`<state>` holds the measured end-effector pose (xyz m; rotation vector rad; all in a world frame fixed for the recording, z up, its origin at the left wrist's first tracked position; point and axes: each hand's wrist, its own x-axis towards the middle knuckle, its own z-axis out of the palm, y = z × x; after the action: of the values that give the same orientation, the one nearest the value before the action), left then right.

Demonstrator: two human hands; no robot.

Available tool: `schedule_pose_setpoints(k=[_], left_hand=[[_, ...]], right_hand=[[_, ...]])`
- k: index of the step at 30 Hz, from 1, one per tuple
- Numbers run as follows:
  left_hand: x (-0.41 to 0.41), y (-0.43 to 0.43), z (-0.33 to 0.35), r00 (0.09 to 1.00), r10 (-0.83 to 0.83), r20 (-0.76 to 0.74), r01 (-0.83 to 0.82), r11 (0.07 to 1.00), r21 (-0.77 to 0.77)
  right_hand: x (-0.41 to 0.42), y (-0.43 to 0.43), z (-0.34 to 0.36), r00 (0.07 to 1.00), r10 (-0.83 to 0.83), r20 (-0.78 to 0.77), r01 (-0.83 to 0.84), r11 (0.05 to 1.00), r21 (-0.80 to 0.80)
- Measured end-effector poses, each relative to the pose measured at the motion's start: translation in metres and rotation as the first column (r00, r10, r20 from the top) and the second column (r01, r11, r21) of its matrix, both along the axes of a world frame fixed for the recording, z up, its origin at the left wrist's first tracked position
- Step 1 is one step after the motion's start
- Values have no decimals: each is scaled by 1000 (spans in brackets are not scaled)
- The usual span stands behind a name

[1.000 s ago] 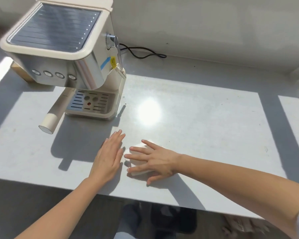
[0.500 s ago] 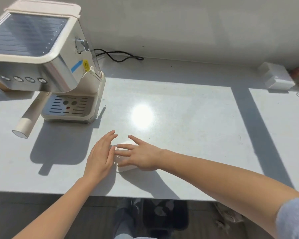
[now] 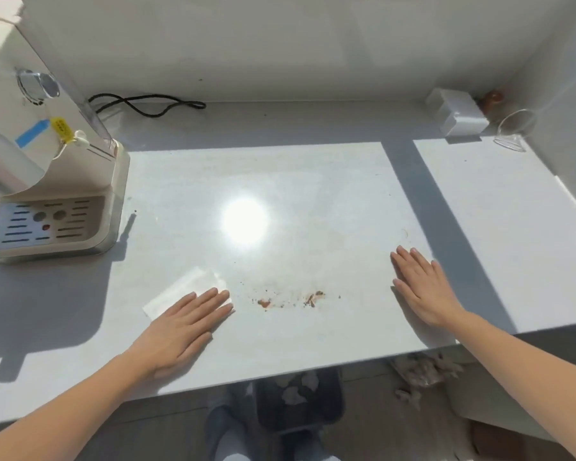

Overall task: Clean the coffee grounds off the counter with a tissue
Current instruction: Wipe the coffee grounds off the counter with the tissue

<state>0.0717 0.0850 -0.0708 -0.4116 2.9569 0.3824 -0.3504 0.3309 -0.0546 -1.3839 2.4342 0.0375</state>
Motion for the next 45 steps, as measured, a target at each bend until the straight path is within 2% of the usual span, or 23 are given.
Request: schedule_pose_setpoints(k=[2, 4, 6, 9, 14, 18, 25, 32, 36, 41, 45], left_hand=[[5, 15, -3, 961, 275, -23, -275, 961, 18], [1, 24, -3, 832, 553, -38, -552, 833, 25], [-7, 24, -1, 734, 678, -40, -678, 735, 17], [-12, 8, 4, 699, 713, -54, -711, 701, 48], [-12, 11, -10, 730, 681, -58, -683, 728, -54], [-22, 20, -11, 745, 667, -3, -667, 744, -26], [-115, 67, -7, 888, 460, 10, -459, 886, 55], [-204, 112, -7, 956, 294, 21, -295, 953, 73], [-220, 130, -8, 992, 123, 23, -124, 991, 56], [-207, 112, -9, 968, -250, 33, 249, 968, 38], [-192, 100, -4, 919, -393, 45, 394, 919, -28]], right_hand=[[-6, 11, -8, 999, 19, -31, -19, 1000, 11], [-8, 12, -11, 998, 31, -54, -33, 999, -37], [-9, 11, -13, 996, 44, -75, -50, 996, -72], [-11, 15, -18, 995, 43, -92, -56, 989, -138], [-13, 16, -25, 999, 12, -44, -22, 976, -216], [-14, 15, -23, 999, 11, -30, -17, 971, -237], [-12, 16, -22, 999, 5, -32, -12, 976, -217], [-14, 16, -24, 1000, 2, -24, -6, 981, -191], [-14, 17, -24, 1000, 1, -9, -3, 976, -218], [-13, 18, -21, 1000, 5, 0, -5, 968, -251], [-14, 18, -20, 1000, 4, 9, -2, 966, -260]])
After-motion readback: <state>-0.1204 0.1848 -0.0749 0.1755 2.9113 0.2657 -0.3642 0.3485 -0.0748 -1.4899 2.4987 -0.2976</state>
